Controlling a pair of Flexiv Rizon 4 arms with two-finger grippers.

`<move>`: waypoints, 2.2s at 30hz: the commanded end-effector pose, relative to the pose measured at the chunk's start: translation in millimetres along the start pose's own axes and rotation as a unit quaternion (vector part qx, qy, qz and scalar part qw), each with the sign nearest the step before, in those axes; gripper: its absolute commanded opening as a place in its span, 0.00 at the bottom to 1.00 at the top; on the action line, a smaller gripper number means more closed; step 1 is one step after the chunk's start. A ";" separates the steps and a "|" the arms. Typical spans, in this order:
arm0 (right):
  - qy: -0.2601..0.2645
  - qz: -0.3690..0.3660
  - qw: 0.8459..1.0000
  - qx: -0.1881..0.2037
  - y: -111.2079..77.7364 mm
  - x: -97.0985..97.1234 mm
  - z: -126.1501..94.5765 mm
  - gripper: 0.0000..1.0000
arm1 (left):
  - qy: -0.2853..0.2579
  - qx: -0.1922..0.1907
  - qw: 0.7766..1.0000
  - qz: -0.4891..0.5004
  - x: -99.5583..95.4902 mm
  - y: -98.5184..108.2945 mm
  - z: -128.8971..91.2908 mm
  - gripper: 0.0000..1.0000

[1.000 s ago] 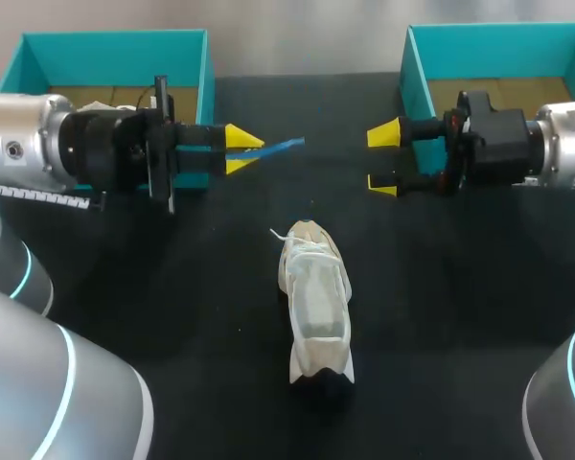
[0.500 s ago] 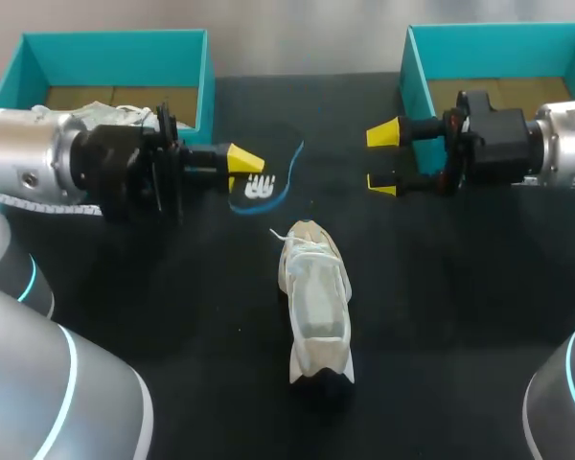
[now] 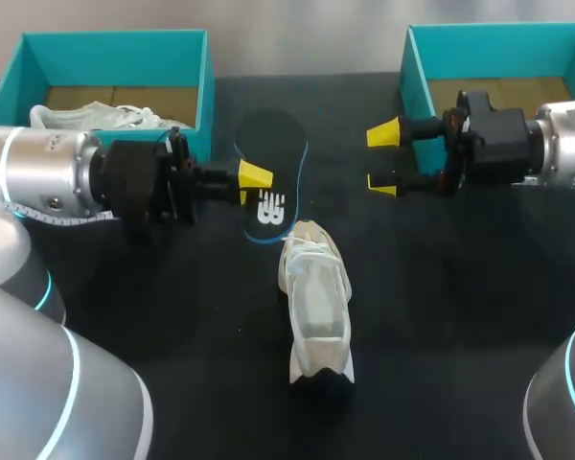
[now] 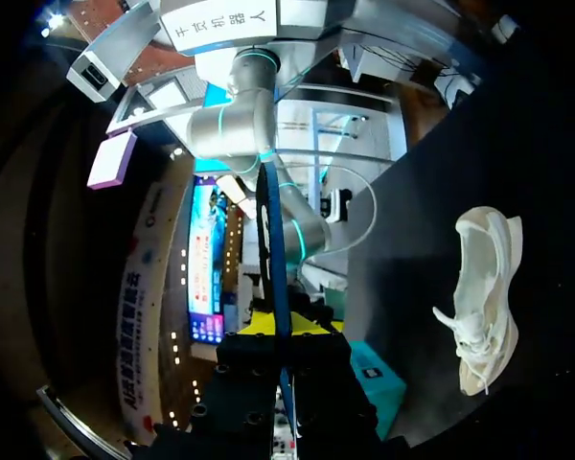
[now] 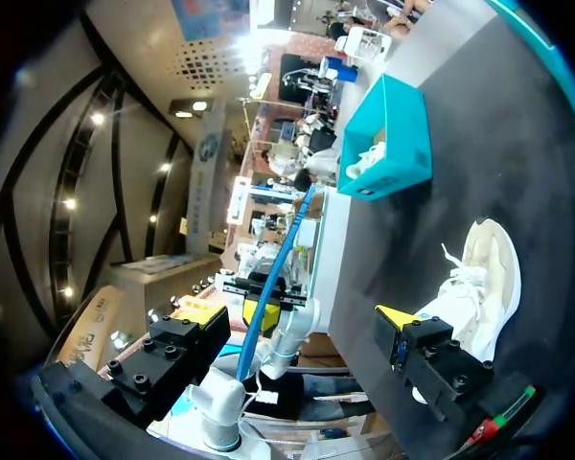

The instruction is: Take the shoe out of the shoebox, open the shoe tongue, remove and reinsert the insole, then place the shoe into the shoebox

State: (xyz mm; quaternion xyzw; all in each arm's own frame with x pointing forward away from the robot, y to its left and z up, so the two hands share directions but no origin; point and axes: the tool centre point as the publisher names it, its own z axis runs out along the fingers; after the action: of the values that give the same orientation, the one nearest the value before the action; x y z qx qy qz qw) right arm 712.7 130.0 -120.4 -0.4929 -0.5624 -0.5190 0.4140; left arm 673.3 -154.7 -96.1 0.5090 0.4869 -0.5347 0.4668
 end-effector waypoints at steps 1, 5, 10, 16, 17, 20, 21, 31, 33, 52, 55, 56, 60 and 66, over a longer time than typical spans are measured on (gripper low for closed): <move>0.000 0.000 1.000 0.000 0.6 -0.3 2.5 1.00 | 0.001 0.000 1.000 0.001 -0.8 -0.8 -0.1 0.00; 0.005 0.007 1.000 0.008 5.5 -5.3 13.3 1.00 | 0.010 0.002 1.000 0.019 12.6 1.4 7.1 0.00; 0.010 0.024 1.000 0.005 7.0 -9.6 34.2 1.00 | 0.019 0.002 0.998 0.062 31.9 6.1 7.9 0.00; 0.009 0.036 0.999 -0.008 3.6 -10.7 51.6 1.00 | 0.017 0.005 0.996 0.089 44.0 7.5 7.2 0.00; 0.008 0.037 0.999 -0.009 3.2 -11.5 53.9 1.00 | 0.019 0.004 0.995 0.095 45.1 7.5 7.2 0.00; 0.012 0.050 0.999 -0.006 0.8 -14.8 65.5 1.00 | 0.017 0.006 0.995 0.099 49.3 6.8 7.2 0.00; 0.007 0.059 0.998 -0.002 -0.3 -15.5 66.3 1.00 | 0.016 0.005 0.995 0.100 50.4 6.8 6.9 0.00; -0.003 0.067 0.998 -0.002 -2.2 -15.3 63.9 1.00 | 0.026 -0.004 0.994 0.108 58.4 11.2 12.7 0.00; -0.011 0.067 0.998 0.012 0.8 -17.7 72.9 1.00 | 0.027 -0.007 0.994 0.104 59.0 12.2 13.6 0.00; 0.007 0.063 0.996 0.055 1.6 -30.2 101.7 0.84 | 0.047 -0.024 0.991 0.126 71.3 20.0 23.4 0.00; 0.007 0.063 0.996 0.055 -0.3 -29.8 102.2 0.60 | 0.048 -0.028 0.991 0.125 72.8 22.5 23.1 0.00; 0.007 0.063 0.996 0.056 -1.2 -29.9 102.5 0.58 | 0.049 -0.028 0.991 0.124 73.3 23.2 23.0 0.00; 0.010 0.062 0.997 0.054 -5.3 -31.0 103.4 0.49 | 0.048 -0.037 0.991 0.123 74.6 25.2 21.5 0.00; 0.013 0.062 0.997 0.045 -8.4 -32.2 104.8 0.44 | 0.048 -0.041 0.991 0.121 76.8 27.5 20.1 0.00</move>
State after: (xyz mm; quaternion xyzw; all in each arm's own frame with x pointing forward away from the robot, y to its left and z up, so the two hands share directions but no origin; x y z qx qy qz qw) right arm 718.2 227.0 -164.6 -0.4986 -0.5518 -0.4685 0.4769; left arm 696.5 -176.7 -172.6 0.5704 0.4653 -0.4290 0.5235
